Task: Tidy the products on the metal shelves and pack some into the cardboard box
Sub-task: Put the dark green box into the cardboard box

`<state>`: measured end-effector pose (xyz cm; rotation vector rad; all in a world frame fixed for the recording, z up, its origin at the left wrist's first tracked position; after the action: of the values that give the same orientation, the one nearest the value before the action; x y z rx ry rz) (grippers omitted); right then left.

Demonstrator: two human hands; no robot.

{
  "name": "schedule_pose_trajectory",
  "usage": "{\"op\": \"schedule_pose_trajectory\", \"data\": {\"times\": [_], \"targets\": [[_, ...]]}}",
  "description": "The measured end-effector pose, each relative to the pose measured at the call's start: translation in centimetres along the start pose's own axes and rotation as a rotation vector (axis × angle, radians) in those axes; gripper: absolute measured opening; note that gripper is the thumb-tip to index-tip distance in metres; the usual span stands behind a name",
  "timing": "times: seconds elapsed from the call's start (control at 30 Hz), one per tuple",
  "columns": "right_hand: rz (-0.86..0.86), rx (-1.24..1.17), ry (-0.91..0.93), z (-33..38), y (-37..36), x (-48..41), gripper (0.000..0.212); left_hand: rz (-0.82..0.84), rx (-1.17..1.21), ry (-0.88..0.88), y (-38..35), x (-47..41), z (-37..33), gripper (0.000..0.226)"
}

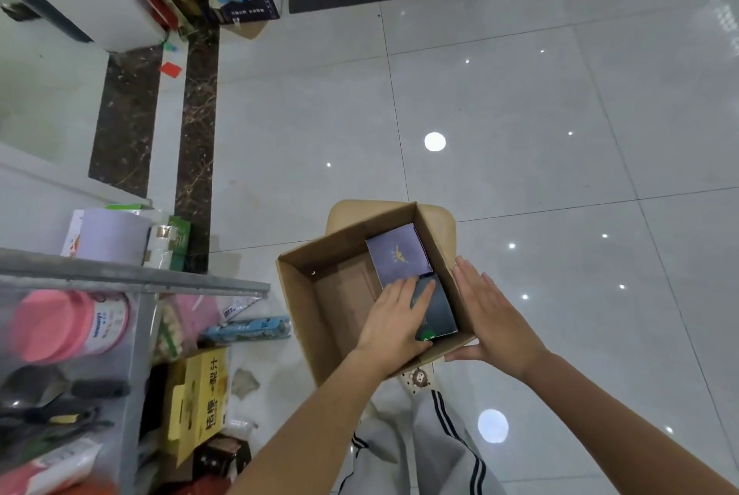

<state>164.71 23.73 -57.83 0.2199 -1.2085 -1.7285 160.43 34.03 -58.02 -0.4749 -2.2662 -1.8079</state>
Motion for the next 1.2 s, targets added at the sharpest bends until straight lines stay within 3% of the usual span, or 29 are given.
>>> {"op": "schedule_pose_trajectory", "data": {"times": [0.17, 0.3, 0.33, 0.4, 0.47, 0.5, 0.57, 0.7, 0.97, 1.03, 1.1, 1.2], "targets": [[-0.036, 0.024, 0.018, -0.2, 0.0, -0.1, 0.126, 0.004, 0.018, 0.005, -1.2, -1.2, 0.3, 0.09], [-0.064, 0.032, 0.032, -0.3, -0.1, -0.1, 0.126, -0.025, 0.109, 0.026, -1.4, -0.1, 1.2, 0.076], [-0.067, 0.029, 0.03, -0.3, -0.1, -0.1, 0.127, -0.045, 0.186, 0.11, -1.4, 0.5, 2.2, 0.073], [-0.077, 0.003, 0.024, -0.2, 0.0, -0.1, 0.129, -0.06, 0.442, 0.476, -1.8, 2.2, 5.3, 0.068], [-0.084, -0.039, 0.02, -0.2, 0.1, 0.0, 0.13, 0.04, 0.985, 0.891, -3.8, 4.2, 6.6, 0.063], [-0.082, -0.049, 0.02, -0.2, 0.2, 0.0, 0.13, 0.101, 1.266, 1.012, -4.9, 4.7, 5.9, 0.057], [-0.069, -0.064, 0.015, -0.2, 0.1, 0.0, 0.131, 0.172, 1.528, 1.089, -5.5, 4.6, 4.9, 0.046], [-0.059, -0.116, 0.003, -0.4, -0.4, -0.2, 0.132, 0.222, 1.62, 1.071, -5.7, 3.7, 4.7, 0.052], [-0.051, -0.072, -0.001, -0.5, -0.8, -0.2, 0.13, 0.313, 1.607, 1.009, -5.4, 2.5, 3.2, 0.017], [-0.034, -0.032, -0.014, -0.6, -0.6, -0.1, 0.13, 0.364, 1.523, 0.958, -4.9, 2.5, 2.9, 0.031], [0.02, 0.03, -0.007, -0.5, -0.1, 0.1, 0.129, 0.369, 1.209, 0.851, -4.1, 2.8, 3.7, 0.058], [0.093, 0.105, 0.033, 0.2, 1.5, 0.2, 0.129, 0.145, 0.471, 0.674, 0.1, 4.6, 6.2, 0.081]]}}
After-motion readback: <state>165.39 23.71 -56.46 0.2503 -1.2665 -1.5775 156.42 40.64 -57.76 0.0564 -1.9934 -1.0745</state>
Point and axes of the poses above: each hand's wrist, its own x-axis away from the middle knuckle, its own y-axis out of the back of the hand, z = x × y, the point moved 9 cm from there along -x, towards the middle knuckle, and after that the axes turned 6 degrees about -x, right-handed, at the moved point
